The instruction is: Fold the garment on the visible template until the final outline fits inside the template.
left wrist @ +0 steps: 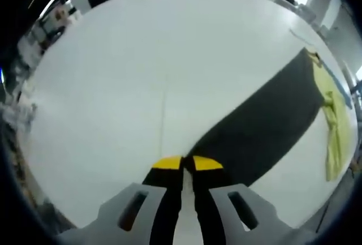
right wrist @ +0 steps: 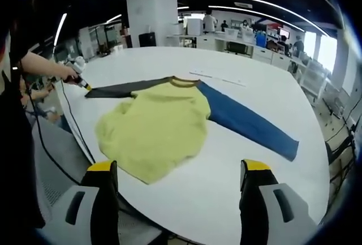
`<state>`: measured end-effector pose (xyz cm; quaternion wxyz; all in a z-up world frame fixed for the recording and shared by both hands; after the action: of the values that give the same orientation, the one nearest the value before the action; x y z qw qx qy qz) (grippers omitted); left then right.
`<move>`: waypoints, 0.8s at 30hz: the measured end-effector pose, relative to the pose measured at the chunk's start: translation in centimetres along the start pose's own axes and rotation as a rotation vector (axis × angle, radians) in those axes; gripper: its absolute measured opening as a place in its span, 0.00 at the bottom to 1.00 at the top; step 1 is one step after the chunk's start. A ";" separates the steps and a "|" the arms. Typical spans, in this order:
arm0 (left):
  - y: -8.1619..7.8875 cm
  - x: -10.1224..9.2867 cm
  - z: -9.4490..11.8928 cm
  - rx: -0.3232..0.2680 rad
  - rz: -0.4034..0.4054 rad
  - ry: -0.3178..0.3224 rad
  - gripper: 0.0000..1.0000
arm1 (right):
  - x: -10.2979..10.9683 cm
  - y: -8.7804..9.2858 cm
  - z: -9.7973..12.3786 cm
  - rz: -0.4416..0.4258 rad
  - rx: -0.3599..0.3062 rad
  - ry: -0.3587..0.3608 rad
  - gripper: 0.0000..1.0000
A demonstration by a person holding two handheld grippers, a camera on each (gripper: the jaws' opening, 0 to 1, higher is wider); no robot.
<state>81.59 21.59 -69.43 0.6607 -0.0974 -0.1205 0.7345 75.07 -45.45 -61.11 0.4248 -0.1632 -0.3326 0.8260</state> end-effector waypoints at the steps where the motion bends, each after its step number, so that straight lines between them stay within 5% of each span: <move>1: 0.1 0.0 0.1 0.000 -0.001 0.000 0.03 | 0.0 0.0 0.0 0.000 -0.001 0.000 0.89; 17: 0.3 1.0 -0.1 -0.004 -0.014 0.016 0.22 | 0.0 0.3 0.7 -0.015 -0.031 0.002 0.89; 24: -0.1 -1.0 0.8 -0.071 -0.045 0.094 0.37 | 0.2 0.2 1.1 -0.023 -0.060 0.011 0.89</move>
<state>81.58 20.59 -68.63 0.6780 -0.1523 -0.1175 0.7095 74.23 -45.88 -60.42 0.4308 -0.1764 -0.3567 0.8100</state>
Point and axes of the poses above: the point that each gripper's makers call its tool centre point, and the gripper's own axes: z roughly backward along the fingers, x roughly to its left, y roughly out of its underside, the point moved 7 cm from there along z, roughly backward along the fingers, and after that the axes turned 8 degrees about x, right-handed, at the moved point
